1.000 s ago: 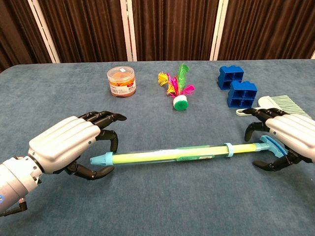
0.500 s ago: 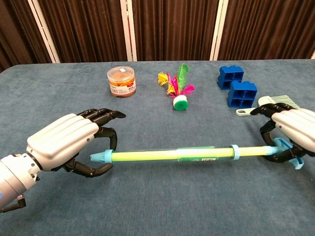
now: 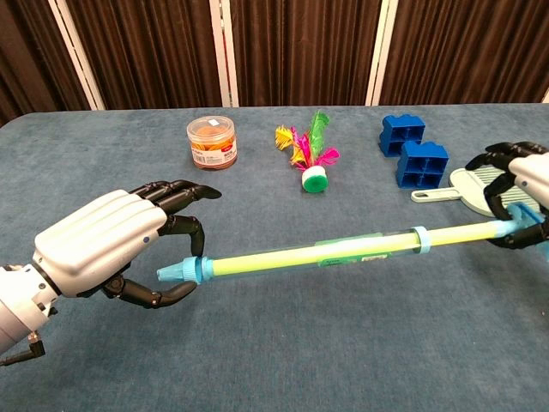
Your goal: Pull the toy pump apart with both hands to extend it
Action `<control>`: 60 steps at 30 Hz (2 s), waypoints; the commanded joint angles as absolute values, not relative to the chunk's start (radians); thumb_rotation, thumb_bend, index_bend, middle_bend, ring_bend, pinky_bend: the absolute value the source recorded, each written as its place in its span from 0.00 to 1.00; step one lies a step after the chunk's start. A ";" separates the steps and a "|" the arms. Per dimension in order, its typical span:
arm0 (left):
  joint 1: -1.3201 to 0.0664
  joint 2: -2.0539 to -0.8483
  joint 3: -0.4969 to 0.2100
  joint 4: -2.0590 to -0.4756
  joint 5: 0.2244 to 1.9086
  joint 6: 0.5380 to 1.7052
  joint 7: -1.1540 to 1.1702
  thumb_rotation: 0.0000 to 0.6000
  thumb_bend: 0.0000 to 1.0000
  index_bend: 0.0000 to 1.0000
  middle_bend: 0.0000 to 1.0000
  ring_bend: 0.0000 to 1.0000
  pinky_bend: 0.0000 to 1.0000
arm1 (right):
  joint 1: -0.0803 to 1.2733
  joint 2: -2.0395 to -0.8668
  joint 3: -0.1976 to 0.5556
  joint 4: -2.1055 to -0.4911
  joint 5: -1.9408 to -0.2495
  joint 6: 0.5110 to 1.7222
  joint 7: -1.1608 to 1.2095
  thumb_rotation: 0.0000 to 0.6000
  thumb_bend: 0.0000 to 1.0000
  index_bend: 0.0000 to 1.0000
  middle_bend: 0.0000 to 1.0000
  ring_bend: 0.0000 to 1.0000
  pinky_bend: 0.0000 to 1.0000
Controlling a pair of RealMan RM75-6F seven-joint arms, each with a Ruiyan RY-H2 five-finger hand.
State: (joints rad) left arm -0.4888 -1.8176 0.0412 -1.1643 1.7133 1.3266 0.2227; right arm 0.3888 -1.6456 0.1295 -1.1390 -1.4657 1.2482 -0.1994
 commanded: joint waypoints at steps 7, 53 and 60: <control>-0.482 -1.711 0.048 -1.263 1.753 1.386 0.222 1.00 0.37 0.53 0.07 0.05 0.12 | 0.400 -1.582 0.182 -1.149 -1.403 1.237 -0.208 1.00 0.39 0.83 0.18 0.00 0.00; -0.402 -1.512 0.098 -1.344 1.850 1.519 0.098 1.00 0.36 0.53 0.09 0.05 0.12 | 0.469 -1.552 0.265 -0.965 -1.245 1.156 -0.179 1.00 0.38 0.83 0.18 0.00 0.00; -0.400 -1.507 0.092 -1.339 1.850 1.521 0.083 1.00 0.32 0.47 0.09 0.05 0.12 | 0.480 -1.563 0.265 -0.946 -1.238 1.147 -0.177 1.00 0.38 0.83 0.18 0.00 0.00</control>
